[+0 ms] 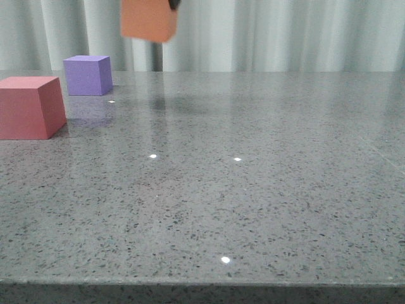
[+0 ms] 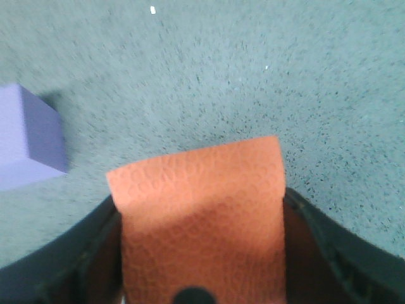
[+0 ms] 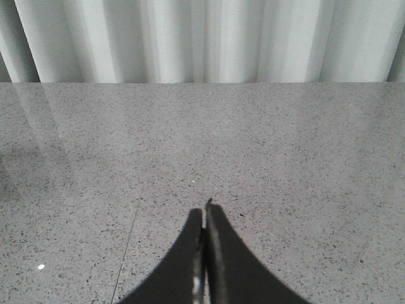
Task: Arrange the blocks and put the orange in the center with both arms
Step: 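Lift the orange cube with the left gripper toward the purple cube, then lower the orange cube between the purple and pink cubes, release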
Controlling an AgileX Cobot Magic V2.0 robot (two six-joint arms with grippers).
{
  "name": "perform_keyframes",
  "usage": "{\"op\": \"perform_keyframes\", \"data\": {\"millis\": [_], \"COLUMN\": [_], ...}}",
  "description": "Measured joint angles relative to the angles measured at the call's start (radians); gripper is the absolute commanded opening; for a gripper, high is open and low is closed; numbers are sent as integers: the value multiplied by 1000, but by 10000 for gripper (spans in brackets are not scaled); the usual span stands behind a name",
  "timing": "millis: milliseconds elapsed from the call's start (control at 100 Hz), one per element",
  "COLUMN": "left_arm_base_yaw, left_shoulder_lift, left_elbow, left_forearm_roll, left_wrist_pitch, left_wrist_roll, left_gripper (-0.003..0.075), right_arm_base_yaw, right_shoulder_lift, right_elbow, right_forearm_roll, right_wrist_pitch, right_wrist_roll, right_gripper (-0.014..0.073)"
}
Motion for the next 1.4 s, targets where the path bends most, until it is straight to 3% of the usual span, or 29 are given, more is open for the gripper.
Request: {"op": "perform_keyframes", "data": {"millis": [120,310,560,1000,1400], "left_arm_base_yaw": [60,217,375,412,412], "left_shoulder_lift": [-58,-101,-101,-101,-96], "left_elbow": [0,7,52,305,432], "left_forearm_roll": [-37,-241,-349,-369,-377], "left_wrist_pitch": [4,32,42,-151,-272], "left_wrist_roll": [63,220,298,331,338], "left_gripper": [240,240,240,240,240], "right_arm_base_yaw": [0,0,0,0,0], "right_shoulder_lift": [0,0,0,0,0], "right_elbow": [0,0,0,0,0], "right_forearm_roll": [0,0,0,0,0], "right_wrist_pitch": [0,0,0,0,0], "right_wrist_roll": [0,0,0,0,0], "right_gripper": [-69,-69,-69,-69,-69]}}
